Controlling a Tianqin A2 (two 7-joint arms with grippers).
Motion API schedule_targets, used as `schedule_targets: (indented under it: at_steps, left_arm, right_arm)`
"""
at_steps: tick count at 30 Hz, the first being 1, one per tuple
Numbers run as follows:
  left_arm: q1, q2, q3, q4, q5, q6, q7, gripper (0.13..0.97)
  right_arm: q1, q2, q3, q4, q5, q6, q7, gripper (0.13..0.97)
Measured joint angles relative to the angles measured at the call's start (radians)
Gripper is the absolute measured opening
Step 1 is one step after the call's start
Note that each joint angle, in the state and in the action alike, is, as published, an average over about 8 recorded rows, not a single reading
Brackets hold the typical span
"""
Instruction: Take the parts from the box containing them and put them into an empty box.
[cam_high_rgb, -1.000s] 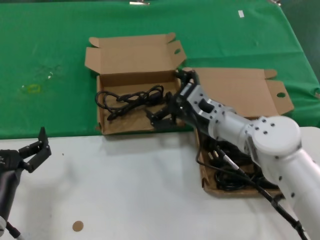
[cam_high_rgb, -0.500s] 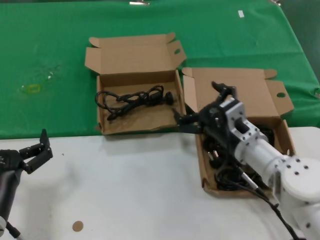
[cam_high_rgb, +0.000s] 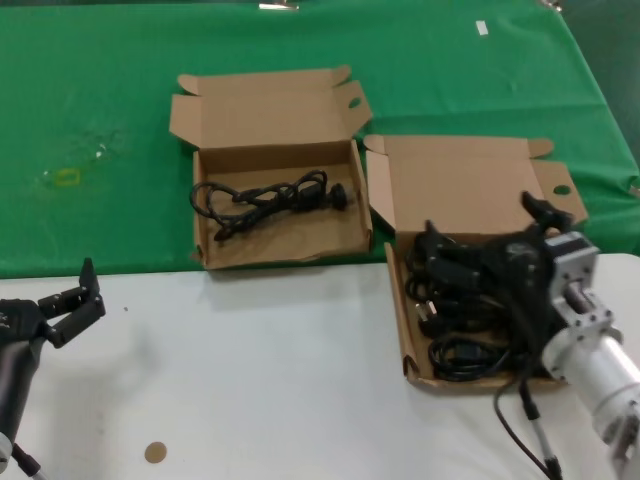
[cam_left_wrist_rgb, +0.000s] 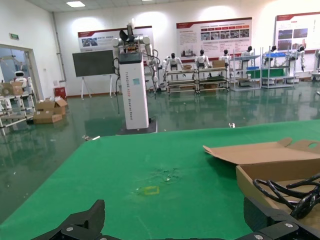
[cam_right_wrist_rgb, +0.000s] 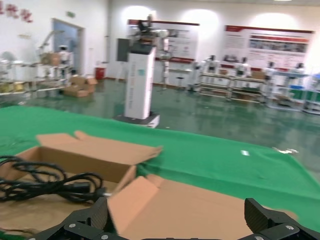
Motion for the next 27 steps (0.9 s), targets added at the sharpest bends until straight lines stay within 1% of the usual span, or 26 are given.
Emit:
schedule_targets:
  at_steps: [6, 27]
  left_arm:
    - [0.0, 0.0, 0.0, 0.0, 0.0, 0.0, 0.0, 0.966]
    - [0.0, 0.0, 0.0, 0.0, 0.0, 0.0, 0.0, 0.966]
  right_arm:
    - [-0.058, 0.01, 0.023, 0.056, 0.022, 0.036, 0.018, 0.966]
    - [-0.062, 0.011, 0.025, 0.06, 0.024, 0.039, 0.019, 0.966]
